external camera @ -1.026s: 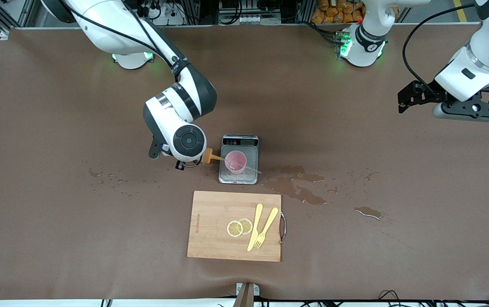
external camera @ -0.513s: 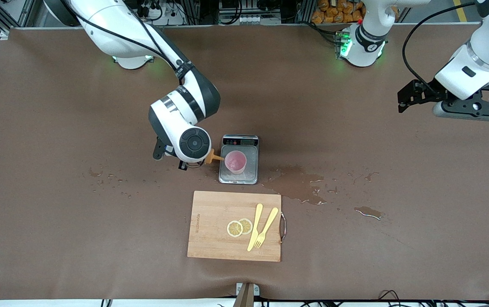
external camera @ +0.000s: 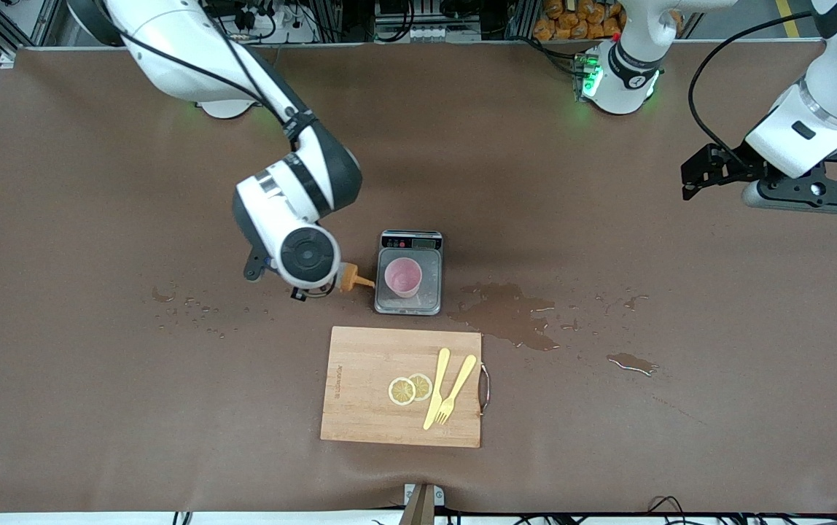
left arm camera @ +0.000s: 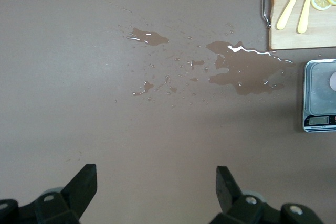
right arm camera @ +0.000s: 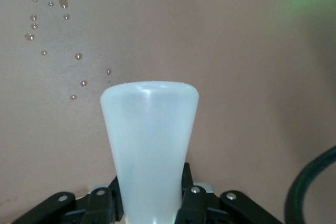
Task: Add sauce to pink cup with both arms
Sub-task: 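Carry the bottle back away from the scale with the right gripper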
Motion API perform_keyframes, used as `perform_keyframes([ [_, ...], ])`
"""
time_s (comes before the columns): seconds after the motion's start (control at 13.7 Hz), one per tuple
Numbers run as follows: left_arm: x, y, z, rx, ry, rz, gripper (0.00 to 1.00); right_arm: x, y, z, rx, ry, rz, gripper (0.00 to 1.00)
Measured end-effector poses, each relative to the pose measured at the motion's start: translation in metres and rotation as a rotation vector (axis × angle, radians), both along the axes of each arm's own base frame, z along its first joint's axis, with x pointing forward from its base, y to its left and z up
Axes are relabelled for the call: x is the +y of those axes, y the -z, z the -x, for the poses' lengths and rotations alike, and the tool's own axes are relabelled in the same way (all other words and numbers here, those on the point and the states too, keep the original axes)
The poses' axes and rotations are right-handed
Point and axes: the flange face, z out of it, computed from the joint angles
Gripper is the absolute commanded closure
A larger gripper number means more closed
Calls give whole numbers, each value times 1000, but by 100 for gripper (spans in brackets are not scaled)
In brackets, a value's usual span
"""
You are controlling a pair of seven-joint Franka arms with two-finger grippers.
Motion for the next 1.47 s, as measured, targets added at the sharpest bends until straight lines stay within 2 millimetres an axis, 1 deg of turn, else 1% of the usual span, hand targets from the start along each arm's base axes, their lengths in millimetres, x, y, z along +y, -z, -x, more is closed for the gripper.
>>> perform_keyframes([
  [0.15, 0, 0, 0, -1, -1, 0, 0, -34, -27, -18, 14, 36, -119, 59],
  [0.37, 0, 4, -3, 4, -1, 0, 0, -103, -68, -43, 15, 74, -317, 59],
  [0.44, 0, 5, -4, 3, -2, 0, 0, -127, -78, -49, 14, 85, -368, 59],
  [0.59, 1, 5, -4, 1, -3, 0, 0, -174, -87, -58, 16, 94, -473, 59],
  [0.81, 1, 4, -4, -1, -3, 1, 0, -238, -83, -61, 11, 58, -630, 59],
  [1.03, -2, 3, -4, -2, 2, 1, 0, -298, -68, -54, 2, -9, -785, 58],
  [1.1, -2, 3, -4, -2, 2, 1, 0, -321, -60, -50, -7, -34, -839, 55],
  [1.17, -2, 3, -4, -2, 2, 1, 0, -344, -52, -46, -21, -55, -893, 54],
  [1.32, -2, 3, -4, -3, 2, 1, 0, -389, -32, -33, -52, -94, -979, 54],
  [1.47, -2, 3, -4, -3, 2, 1, 0, -429, -9, -18, -86, -138, -1041, 54],
])
